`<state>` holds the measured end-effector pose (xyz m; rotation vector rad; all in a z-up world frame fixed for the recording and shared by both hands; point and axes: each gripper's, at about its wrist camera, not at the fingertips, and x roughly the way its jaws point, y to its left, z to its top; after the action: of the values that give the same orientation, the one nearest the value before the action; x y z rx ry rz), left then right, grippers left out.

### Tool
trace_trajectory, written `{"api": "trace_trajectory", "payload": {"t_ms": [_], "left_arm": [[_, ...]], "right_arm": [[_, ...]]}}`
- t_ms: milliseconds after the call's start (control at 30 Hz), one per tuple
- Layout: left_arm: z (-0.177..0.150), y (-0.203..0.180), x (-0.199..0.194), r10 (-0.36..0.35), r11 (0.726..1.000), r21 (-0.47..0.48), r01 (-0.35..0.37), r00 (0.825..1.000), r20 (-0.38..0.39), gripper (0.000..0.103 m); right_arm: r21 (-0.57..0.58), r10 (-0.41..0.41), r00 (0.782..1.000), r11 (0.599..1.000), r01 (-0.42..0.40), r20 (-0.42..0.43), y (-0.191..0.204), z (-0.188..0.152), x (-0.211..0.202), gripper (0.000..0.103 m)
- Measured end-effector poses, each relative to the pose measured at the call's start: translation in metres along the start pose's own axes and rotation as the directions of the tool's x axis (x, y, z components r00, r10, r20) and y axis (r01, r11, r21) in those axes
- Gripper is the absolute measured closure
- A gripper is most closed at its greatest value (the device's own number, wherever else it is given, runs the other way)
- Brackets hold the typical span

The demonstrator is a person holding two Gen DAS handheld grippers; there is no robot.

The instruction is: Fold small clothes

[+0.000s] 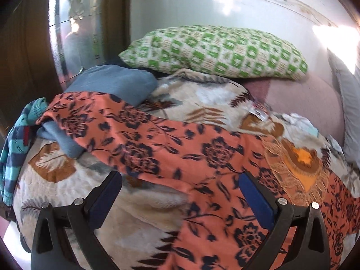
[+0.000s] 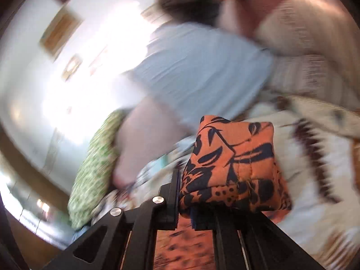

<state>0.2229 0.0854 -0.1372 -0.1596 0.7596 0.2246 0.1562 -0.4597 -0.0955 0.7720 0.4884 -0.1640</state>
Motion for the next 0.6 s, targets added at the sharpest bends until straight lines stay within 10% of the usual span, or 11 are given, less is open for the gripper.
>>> {"api": "trace_trajectory", "payload": {"t_ms": [167,367,467,533,600], "left_arm": [[0.01,0.053,0.004,0.048,0.995,-0.086,-0.048,0.999,-0.002,0.0],[0.015,0.101,0.009,0.099,0.982,-0.162,-0.1,0.995,-0.013,0.0],[0.016,0.112,0.011,0.117,0.977,-0.18,-0.117,0.993,-0.01,0.0],[0.016,0.113,0.013,0.117,0.977,-0.176,-0.118,0.993,-0.017,0.0],[0.018,0.112,0.015,0.116,0.978,-0.172,-0.118,0.993,-0.025,0.0]], "right_arm": [[-0.065,0.178,0.968,0.979,-0.192,-0.176,0.12,-0.093,0.075,0.096],[-0.088,0.165,0.877,0.97,-0.227,-0.451,0.201,-0.236,0.169,0.093],[-0.162,0.074,0.809,0.965,-0.205,-0.583,0.215,-0.309,0.189,0.068],[-0.174,0.096,0.78,0.951,-0.255,-0.618,0.218,-0.332,0.192,0.018],[-0.262,0.095,0.784,0.912,-0.315,-0.614,0.231,-0.337,0.181,0.018]]}}
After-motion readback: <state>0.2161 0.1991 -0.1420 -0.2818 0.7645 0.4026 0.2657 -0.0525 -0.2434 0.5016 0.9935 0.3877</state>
